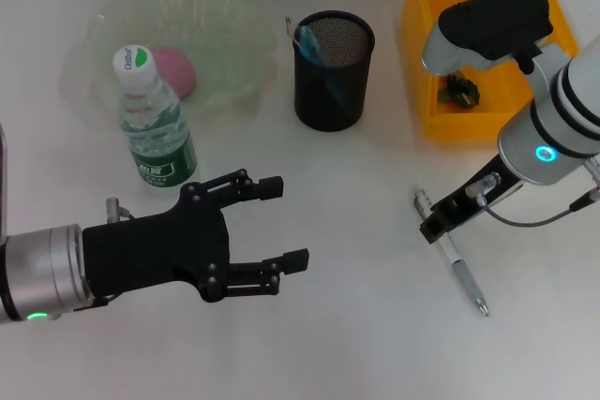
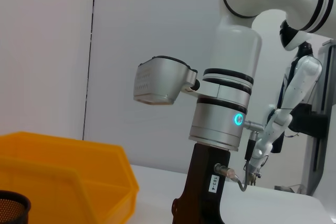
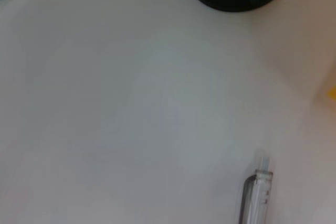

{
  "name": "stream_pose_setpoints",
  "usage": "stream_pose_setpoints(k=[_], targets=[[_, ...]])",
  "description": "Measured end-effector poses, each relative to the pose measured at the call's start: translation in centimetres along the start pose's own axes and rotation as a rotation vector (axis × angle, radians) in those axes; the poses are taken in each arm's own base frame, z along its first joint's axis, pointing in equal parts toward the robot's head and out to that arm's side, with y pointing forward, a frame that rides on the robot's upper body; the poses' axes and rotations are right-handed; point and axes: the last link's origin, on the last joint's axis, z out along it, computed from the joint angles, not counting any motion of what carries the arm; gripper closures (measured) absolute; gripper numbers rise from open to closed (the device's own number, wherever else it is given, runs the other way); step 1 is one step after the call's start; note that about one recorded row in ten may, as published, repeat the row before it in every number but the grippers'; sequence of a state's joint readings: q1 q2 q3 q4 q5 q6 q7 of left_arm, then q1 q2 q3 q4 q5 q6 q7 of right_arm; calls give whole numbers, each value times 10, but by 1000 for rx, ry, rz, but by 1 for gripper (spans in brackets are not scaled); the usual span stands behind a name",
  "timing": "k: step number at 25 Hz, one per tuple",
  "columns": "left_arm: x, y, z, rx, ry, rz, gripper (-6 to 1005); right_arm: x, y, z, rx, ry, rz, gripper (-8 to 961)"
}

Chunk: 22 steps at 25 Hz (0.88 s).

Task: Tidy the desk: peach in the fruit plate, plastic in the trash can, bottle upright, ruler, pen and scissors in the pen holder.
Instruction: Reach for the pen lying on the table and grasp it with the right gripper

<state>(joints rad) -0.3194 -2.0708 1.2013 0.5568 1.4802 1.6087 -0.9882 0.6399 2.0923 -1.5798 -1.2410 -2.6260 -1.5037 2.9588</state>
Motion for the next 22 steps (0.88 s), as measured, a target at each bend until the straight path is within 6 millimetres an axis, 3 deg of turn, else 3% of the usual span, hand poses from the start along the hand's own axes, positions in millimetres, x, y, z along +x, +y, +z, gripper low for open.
stream_pose_setpoints(k=[22], targets=[[3, 1, 1, -20, 6, 4, 134, -2, -2, 1, 1, -12, 7, 505]])
